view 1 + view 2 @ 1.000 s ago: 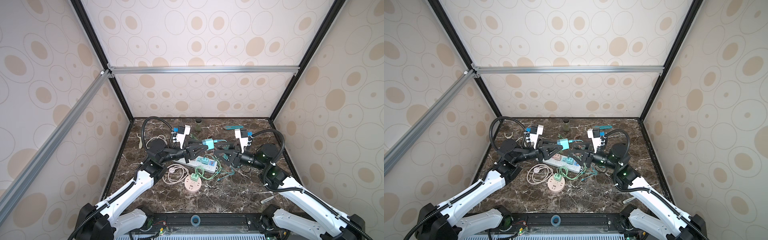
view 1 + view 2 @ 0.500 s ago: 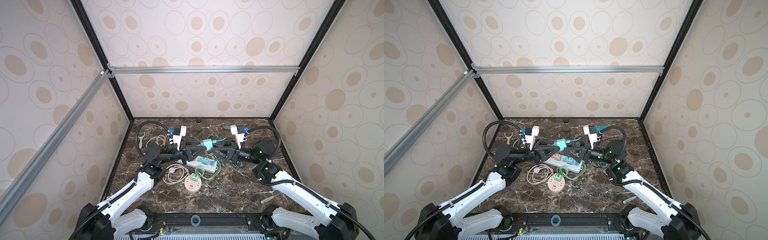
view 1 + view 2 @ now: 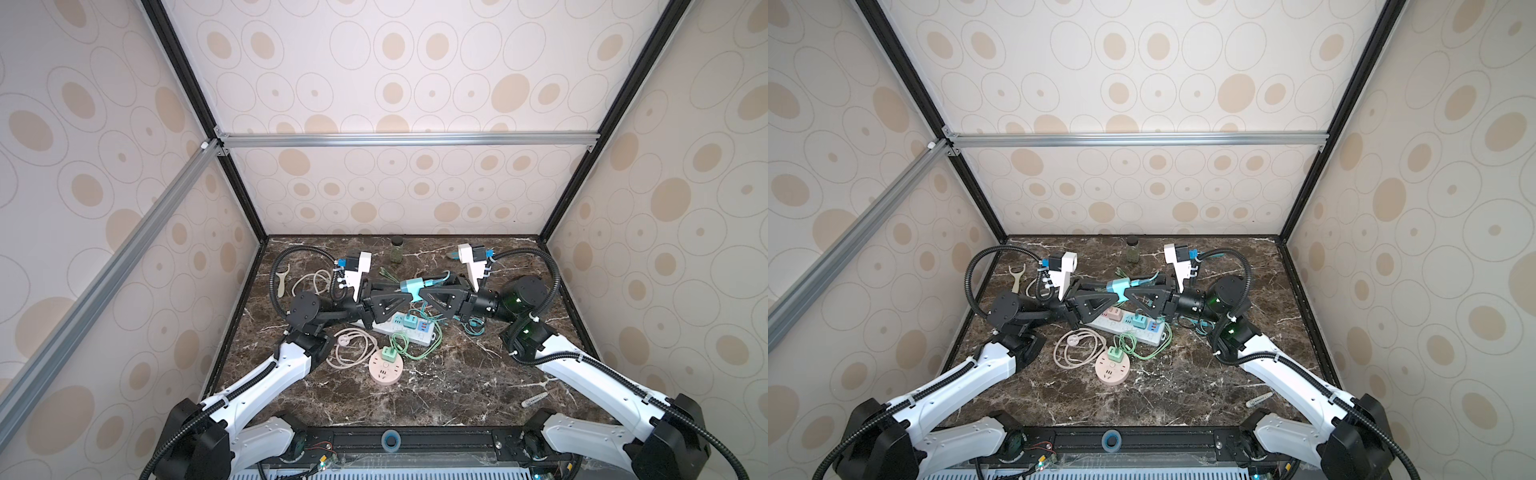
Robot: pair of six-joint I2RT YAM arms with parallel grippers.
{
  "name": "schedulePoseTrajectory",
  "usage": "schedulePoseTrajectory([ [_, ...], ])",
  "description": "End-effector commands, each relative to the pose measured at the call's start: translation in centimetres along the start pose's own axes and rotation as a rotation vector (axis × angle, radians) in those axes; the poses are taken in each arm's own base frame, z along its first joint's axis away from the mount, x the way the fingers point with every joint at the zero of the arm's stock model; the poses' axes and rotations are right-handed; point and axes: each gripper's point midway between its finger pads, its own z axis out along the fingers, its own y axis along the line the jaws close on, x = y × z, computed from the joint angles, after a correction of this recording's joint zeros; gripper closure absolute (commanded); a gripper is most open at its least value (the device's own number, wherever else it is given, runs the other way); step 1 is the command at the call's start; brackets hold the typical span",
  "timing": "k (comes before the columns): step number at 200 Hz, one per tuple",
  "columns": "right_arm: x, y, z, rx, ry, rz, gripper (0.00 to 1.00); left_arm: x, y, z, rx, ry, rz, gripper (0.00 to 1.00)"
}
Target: Insert the plug
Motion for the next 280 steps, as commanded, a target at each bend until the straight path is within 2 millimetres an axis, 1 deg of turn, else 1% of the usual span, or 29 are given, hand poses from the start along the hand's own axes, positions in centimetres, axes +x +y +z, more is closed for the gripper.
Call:
schedulePoseTrajectory([
  [1,-1.4,1.8,0.6,-0.053,-0.023,-0.057,0.49,-1.0,-1.6,-0.2,0.051,-0.028,0.052,1.00],
  [42,-1.3,2.1,1.0,-0.068,-0.019,-0.058,0.56,-0.9,-1.6,-0.3,0.056,-0.036,0.041,1.00],
  [110,-0.8,2.4,1.6,-0.094,0.010,-0.049,0.61,-1.1,-1.7,-0.4,0.053,-0.048,0.051,1.00],
  [136,-0.6,2.5,1.6,-0.091,0.020,-0.049,0.68,-1.1,-1.7,-0.4,0.052,-0.048,0.054,1.00],
  [154,-0.5,2.5,1.4,-0.084,0.025,-0.052,0.72,-1.0,-1.6,-0.5,0.048,-0.047,0.053,0.98],
  [184,-0.5,2.4,1.2,-0.052,0.028,-0.060,0.80,-0.3,-1.0,-0.6,0.021,-0.028,0.052,0.81],
  [198,-0.4,2.0,1.0,-0.017,0.035,-0.069,0.84,0.4,-0.4,-0.9,-0.013,-0.018,0.050,0.70],
  [208,-0.3,1.8,0.8,0.018,0.046,-0.085,0.86,0.9,0.1,-1.2,-0.045,-0.013,0.043,0.58],
  [218,-0.2,1.5,0.5,0.059,0.065,-0.103,0.88,1.2,0.2,-1.5,-0.065,-0.011,0.043,0.48],
  [235,-0.2,1.5,-0.2,0.121,0.099,-0.143,0.90,1.6,0.3,-2.2,-0.104,-0.007,0.052,0.37],
  [237,-0.3,1.5,-0.3,0.128,0.101,-0.149,0.90,1.6,0.1,-2.3,-0.105,-0.009,0.059,0.36],
  [256,0.0,1.4,-1.4,0.205,0.160,-0.188,0.91,2.0,0.6,-3.2,-0.190,0.009,0.088,0.31],
  [280,0.5,0.8,-3.0,0.323,0.247,-0.229,0.94,2.8,1.4,-4.5,-0.299,0.042,0.104,0.28],
])
